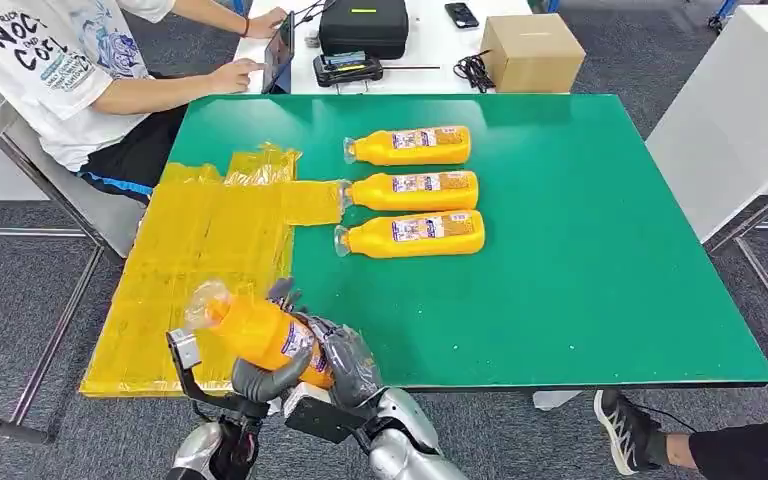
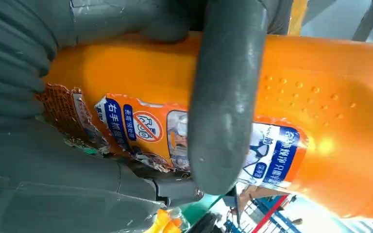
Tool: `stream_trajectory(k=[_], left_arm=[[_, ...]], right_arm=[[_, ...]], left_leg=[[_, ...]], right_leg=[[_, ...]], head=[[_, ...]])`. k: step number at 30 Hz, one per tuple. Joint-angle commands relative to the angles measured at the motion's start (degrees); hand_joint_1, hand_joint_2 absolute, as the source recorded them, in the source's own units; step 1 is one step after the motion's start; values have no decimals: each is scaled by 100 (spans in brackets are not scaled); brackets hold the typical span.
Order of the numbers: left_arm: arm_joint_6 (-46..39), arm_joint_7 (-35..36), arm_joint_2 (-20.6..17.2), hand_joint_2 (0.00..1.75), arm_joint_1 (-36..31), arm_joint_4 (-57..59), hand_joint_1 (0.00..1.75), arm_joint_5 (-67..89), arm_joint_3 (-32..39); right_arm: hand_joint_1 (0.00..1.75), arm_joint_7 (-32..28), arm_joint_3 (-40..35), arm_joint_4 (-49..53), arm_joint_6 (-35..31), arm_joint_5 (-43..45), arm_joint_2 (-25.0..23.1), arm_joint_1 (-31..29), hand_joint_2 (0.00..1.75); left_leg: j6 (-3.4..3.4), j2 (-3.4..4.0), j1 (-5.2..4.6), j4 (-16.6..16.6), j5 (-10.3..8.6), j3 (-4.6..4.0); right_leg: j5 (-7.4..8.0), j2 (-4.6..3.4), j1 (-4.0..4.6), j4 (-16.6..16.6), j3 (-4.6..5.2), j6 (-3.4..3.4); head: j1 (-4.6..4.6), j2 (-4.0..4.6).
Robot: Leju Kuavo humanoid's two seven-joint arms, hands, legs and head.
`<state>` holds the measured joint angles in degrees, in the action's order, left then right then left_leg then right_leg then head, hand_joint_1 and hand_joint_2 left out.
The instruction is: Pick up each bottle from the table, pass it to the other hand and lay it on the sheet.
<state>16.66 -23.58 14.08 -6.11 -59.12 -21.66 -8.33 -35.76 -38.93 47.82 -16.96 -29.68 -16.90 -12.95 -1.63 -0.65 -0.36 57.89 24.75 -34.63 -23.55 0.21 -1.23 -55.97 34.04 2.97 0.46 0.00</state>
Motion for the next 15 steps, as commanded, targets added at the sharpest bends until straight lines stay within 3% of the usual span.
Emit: stream_trajectory(k=[1, 15], left_arm=[[26, 109, -107, 175, -675, 54, 0, -166, 190], [-55, 35, -90, 175, -704, -50, 0, -97, 165]], right_arm=[[175, -11, -470, -692, 309, -111, 70, 107, 175], [175, 57, -458, -739, 391, -186, 43, 104, 175]], left_leg=[[8, -15, 10, -2, 1, 7], [6, -5, 8, -1, -1, 3]], right_leg=[[-4, 17, 10, 6, -15, -10], [-3, 6, 9, 5, -3, -8]], head=[[0, 0], [0, 0]])
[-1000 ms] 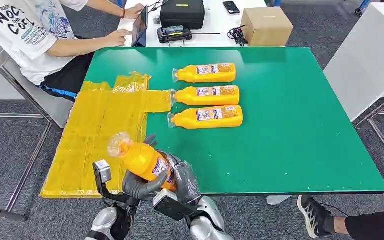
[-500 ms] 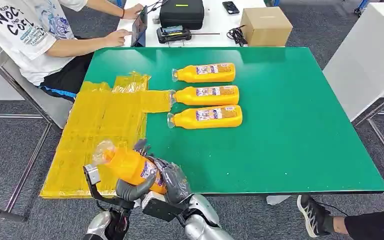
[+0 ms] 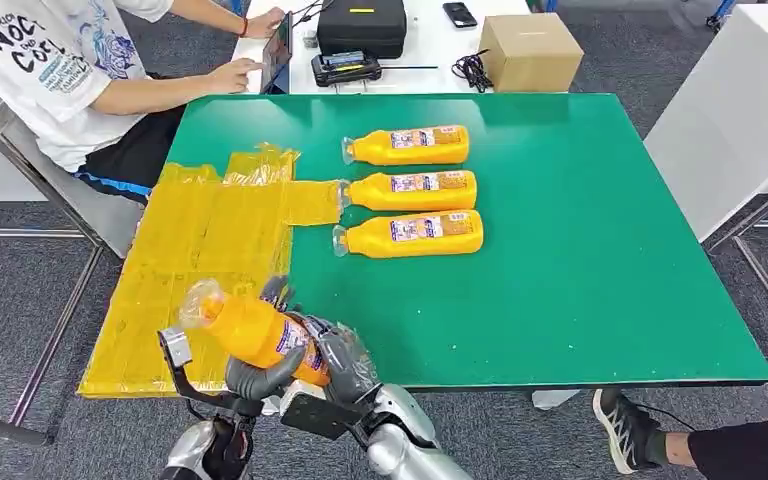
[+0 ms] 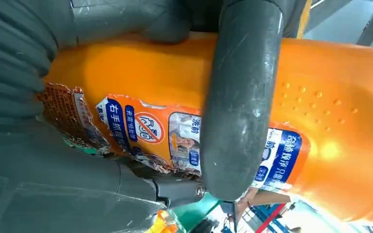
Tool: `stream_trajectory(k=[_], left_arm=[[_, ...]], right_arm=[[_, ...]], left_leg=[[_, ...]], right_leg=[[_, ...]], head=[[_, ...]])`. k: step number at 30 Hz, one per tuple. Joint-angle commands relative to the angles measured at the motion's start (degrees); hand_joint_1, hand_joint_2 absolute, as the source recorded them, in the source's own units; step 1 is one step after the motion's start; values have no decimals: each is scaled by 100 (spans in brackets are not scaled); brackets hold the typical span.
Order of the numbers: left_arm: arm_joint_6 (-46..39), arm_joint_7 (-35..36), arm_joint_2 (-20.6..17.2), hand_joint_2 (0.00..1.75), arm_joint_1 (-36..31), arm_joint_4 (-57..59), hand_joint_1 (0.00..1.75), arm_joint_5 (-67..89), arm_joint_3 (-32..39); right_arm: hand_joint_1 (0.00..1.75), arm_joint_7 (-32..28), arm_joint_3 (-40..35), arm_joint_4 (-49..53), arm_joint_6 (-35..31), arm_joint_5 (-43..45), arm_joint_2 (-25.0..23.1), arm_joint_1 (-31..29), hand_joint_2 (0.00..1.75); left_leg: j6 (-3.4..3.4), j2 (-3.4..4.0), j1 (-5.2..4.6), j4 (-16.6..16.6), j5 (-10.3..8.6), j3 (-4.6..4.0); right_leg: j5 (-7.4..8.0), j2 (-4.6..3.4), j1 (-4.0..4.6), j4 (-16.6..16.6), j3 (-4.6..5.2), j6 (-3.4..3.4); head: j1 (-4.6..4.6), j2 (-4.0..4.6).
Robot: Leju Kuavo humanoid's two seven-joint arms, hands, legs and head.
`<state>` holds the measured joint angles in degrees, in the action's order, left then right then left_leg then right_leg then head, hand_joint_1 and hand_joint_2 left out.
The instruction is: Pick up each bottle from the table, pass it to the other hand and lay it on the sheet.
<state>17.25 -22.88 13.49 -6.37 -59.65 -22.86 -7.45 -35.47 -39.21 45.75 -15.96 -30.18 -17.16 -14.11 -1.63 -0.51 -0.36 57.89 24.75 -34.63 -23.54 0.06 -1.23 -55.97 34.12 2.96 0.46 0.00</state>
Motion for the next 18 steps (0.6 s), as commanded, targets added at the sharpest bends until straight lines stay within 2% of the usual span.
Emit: stream_trajectory(k=[1, 2, 4, 18], left_arm=[[-138, -53, -37, 175, -679, 1, 0, 59, 66], [-169, -73, -46, 175, -686, 7, 0, 98, 60], [-265, -166, -75, 175, -721, 8, 0, 265, 37], [-363, -211, -33, 175, -759, -33, 0, 371, 59]], right_arm=[[175, 39, -422, -536, 298, -144, 68, 216, 175], [175, 46, -417, -539, 312, -158, 67, 213, 175], [175, 53, -410, -535, 329, -164, 64, 211, 175], [175, 101, -434, -587, 409, -184, 44, 188, 175]], left_leg=[[15, -29, 21, 4, 9, 22], [8, -20, 9, -1, 0, 4], [15, -29, 20, 3, 9, 23], [8, -23, 10, -1, 0, 8]], right_leg=[[-14, 33, 22, 7, -39, -19], [-5, 22, 10, 5, -14, -9], [-15, 33, 21, 6, -40, -19], [-7, 26, 10, 5, -17, -10]], head=[[0, 0], [0, 0], [0, 0], [0, 0]])
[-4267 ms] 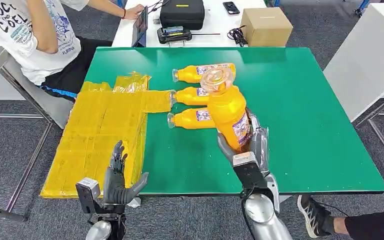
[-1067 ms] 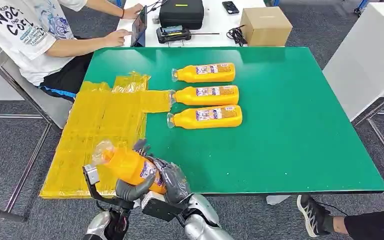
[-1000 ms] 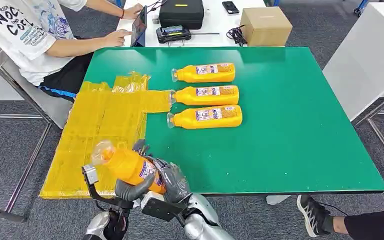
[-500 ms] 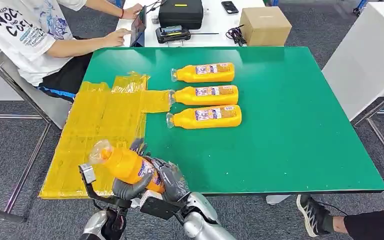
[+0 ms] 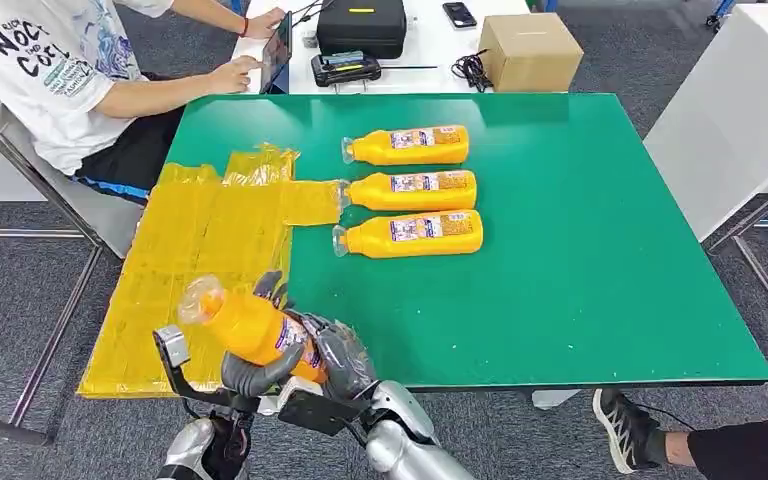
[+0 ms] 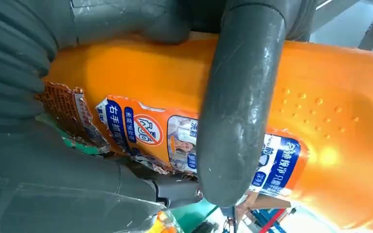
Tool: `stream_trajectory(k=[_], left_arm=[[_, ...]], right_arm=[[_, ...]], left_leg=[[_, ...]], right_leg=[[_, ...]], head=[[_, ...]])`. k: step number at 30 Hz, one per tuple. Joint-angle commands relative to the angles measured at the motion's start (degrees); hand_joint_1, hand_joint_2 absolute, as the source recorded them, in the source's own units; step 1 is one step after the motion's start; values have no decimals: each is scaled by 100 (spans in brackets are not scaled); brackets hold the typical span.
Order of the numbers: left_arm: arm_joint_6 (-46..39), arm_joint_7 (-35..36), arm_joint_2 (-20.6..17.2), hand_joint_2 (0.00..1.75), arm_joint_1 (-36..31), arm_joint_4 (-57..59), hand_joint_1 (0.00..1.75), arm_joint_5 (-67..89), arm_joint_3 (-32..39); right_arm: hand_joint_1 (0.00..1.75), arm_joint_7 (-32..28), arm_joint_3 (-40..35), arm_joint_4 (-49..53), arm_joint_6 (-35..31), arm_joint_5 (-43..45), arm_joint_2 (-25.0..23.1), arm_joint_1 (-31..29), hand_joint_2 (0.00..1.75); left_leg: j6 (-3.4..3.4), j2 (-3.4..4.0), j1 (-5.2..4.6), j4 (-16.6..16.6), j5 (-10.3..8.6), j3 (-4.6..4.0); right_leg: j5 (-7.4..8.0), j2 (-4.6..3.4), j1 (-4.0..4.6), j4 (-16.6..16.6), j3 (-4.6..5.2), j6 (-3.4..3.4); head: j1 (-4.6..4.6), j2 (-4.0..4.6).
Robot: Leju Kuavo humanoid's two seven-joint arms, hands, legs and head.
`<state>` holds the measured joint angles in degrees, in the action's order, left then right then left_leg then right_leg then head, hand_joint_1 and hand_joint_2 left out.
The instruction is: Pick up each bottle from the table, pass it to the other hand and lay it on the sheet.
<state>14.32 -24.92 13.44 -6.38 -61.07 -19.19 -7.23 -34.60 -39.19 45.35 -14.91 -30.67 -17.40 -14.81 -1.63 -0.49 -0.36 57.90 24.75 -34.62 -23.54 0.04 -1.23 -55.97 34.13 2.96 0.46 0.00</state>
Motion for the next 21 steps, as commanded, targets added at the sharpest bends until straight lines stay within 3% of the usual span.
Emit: stream_trajectory(k=[1, 21], left_arm=[[-70, -8, -29, 175, -758, 109, 0, 4, 37], [-140, 21, -6, 175, -797, 139, 0, -42, 115]], right_arm=[[175, 14, -436, -547, 304, -136, 68, 258, 175], [175, 61, -454, -645, 309, -165, 54, 224, 175]], left_leg=[[12, -31, 17, 1, 4, 15], [14, -35, 19, 2, 6, 20]], right_leg=[[-12, 34, 17, 8, -32, -15], [-14, 39, 20, 8, -39, -18]], head=[[0, 0], [0, 0]])
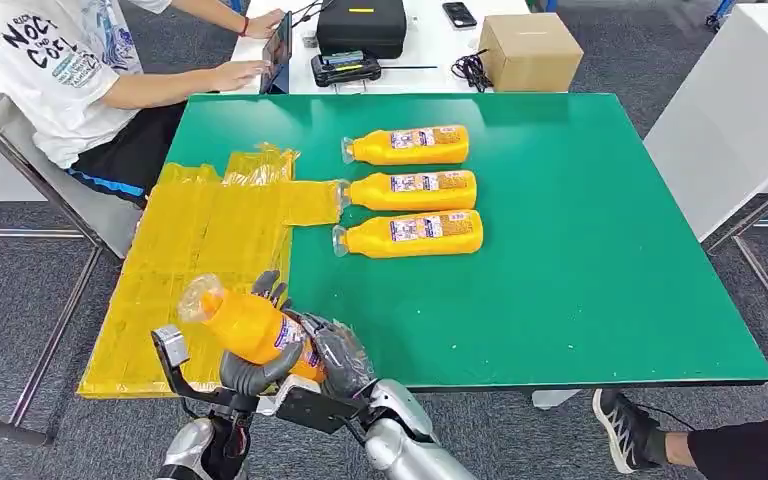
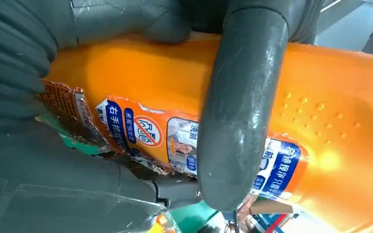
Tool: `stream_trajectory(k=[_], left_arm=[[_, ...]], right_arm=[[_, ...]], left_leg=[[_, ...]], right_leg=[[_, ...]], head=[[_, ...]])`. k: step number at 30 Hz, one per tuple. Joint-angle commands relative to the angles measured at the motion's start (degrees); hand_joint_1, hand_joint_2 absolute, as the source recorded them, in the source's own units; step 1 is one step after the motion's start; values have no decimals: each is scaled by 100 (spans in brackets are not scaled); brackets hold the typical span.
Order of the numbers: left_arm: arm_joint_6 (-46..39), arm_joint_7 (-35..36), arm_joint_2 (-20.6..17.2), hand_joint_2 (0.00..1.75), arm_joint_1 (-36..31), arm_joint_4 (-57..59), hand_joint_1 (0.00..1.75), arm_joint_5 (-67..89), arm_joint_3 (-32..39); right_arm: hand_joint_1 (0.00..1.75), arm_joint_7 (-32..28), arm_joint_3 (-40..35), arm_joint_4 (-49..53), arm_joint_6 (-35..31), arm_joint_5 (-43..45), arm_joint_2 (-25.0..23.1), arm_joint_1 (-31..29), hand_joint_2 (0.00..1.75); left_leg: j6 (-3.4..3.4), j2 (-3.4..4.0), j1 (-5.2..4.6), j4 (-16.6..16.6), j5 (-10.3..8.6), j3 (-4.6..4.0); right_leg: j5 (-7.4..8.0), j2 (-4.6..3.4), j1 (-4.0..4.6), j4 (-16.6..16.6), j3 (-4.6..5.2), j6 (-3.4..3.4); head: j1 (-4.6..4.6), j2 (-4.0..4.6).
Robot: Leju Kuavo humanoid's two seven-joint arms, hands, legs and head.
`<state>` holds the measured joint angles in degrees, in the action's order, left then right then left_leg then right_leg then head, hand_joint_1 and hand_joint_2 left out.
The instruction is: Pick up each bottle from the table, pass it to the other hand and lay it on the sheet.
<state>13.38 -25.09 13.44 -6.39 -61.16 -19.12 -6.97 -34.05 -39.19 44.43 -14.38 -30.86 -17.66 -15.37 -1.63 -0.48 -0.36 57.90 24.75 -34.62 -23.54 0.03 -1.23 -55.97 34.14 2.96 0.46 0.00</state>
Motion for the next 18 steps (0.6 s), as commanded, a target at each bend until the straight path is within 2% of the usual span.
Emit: stream_trajectory(k=[1, 18], left_arm=[[-18, 63, -9, 175, -796, 157, 0, -76, 91], [170, 162, -43, 175, -810, 40, 0, -239, 34]], right_arm=[[175, 10, -452, -569, 256, -147, 75, 275, 175], [175, 28, -446, -765, 284, -153, 33, 238, 175]], left_leg=[[10, -31, 13, -2, 0, 11], [12, -33, 16, 1, 2, 14]], right_leg=[[-8, 34, 14, 7, -26, -13], [-11, 36, 17, 7, -30, -14]], head=[[0, 0], [0, 0]])
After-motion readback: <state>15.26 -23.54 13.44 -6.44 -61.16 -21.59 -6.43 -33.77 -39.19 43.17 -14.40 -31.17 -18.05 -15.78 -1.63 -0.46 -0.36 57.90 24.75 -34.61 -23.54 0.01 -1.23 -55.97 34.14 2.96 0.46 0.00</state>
